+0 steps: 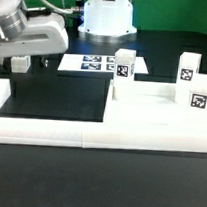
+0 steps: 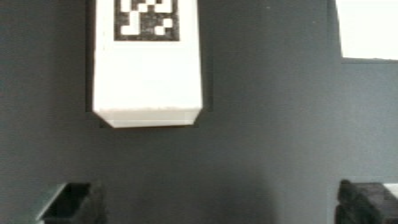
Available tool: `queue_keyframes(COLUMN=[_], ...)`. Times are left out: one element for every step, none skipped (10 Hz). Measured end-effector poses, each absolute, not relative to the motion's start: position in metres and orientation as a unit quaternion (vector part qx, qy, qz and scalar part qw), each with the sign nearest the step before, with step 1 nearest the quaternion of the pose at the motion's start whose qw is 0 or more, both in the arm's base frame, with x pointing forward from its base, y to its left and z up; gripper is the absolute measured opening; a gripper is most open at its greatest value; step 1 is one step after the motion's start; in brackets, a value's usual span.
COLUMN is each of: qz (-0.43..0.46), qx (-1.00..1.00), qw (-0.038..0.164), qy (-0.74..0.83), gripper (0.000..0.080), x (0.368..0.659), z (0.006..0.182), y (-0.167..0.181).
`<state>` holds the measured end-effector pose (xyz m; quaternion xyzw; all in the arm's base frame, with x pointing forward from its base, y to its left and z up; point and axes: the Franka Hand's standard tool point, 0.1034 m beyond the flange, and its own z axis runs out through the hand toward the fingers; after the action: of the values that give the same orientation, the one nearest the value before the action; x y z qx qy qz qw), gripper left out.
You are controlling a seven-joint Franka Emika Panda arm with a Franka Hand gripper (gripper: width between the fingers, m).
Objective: Assemble square table
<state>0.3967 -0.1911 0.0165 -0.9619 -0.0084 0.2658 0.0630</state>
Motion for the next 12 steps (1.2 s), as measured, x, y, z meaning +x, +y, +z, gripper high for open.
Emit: queue_keyframes(qz=[0.288, 0.32, 0.347, 0.374, 0.415, 0.448, 0.463, 0.488, 0.484, 0.484, 0.484, 0.485], qx=[-0.955, -0.944, -0.934, -0.924, -0.907, -0.891, -0.883, -0.869, -0.872, -0.872, -0.872, -0.871], qw=[0.071, 0.079, 0.082, 0.076, 0.065, 0.055, 0.055, 0.061, 0.058, 0.059, 0.059, 0.059], qy=[-0.009, -0.01, -0.018, -0.03, -0.038, -0.047, -0.048, -0.046, -0.048, -0.048, -0.048, -0.048], gripper=[0.0649, 0.0649, 0.0649, 0.0649, 0.0649, 0.0649, 0.0649, 0.0649, 0.0649, 0.0649, 0.0649, 0.0649], x=[0.395, 0.393, 0.392, 0.388, 0.383, 0.383, 0.382, 0.378, 0.381, 0.381, 0.381, 0.38], z=[0.016, 0.016, 0.013, 0.011, 0.016, 0.019, 0.017, 0.016, 0.013, 0.014, 0.013, 0.013], y=[-0.188, -0.185, -0.188, -0.204, -0.218, -0.225, -0.224, -0.221, -0.222, -0.222, -0.222, -0.221])
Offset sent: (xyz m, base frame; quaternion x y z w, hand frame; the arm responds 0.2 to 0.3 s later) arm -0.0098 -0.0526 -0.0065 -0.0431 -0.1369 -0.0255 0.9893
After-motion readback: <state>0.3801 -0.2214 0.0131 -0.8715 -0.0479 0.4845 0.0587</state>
